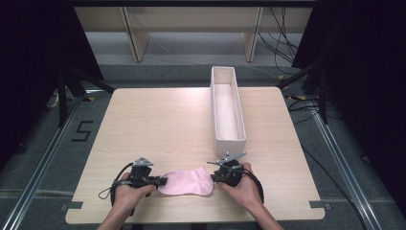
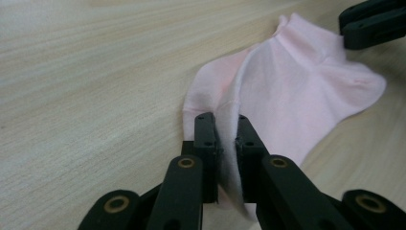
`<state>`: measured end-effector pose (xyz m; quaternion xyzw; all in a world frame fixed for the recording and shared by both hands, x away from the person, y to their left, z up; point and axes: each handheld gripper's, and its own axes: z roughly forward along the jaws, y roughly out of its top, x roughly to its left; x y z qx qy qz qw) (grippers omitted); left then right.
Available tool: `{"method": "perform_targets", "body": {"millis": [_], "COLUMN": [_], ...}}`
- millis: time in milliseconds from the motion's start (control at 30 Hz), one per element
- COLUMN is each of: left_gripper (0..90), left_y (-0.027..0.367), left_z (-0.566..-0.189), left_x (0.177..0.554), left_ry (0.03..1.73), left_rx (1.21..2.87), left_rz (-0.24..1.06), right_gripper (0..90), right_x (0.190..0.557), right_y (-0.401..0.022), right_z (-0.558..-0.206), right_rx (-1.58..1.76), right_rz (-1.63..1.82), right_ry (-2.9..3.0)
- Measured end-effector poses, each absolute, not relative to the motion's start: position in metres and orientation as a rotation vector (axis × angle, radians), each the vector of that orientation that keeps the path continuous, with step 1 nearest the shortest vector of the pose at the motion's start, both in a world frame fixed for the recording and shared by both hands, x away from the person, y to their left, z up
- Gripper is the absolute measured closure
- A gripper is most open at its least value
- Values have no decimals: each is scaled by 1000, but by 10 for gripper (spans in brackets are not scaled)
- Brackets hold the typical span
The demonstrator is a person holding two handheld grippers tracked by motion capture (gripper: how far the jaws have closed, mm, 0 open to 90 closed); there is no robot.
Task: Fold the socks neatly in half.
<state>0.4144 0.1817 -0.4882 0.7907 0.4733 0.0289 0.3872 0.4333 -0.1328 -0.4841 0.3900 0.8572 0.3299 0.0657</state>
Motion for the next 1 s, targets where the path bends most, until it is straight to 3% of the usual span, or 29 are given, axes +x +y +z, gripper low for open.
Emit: {"method": "perform_targets", "body": {"millis": [600,800,1000], "left_gripper": [821,816,811], "left_y": [186,188,185], "left_z": [-462,-462,-458], "left_x": [425,427,430], "left_ry": [1208,1214,1215], "left_rx": [1990,2013,2024], "left_rz": [52,51,58], "right_gripper": [758,838,852], "right_x": [434,435,435], "right_y": [-125,-127,-119], "right_z": [-486,-481,-489], "right_rx": [1162,1125,1131], "right_rz": [1023,1043,1030], "right_ry": [2588,2568,2601]}}
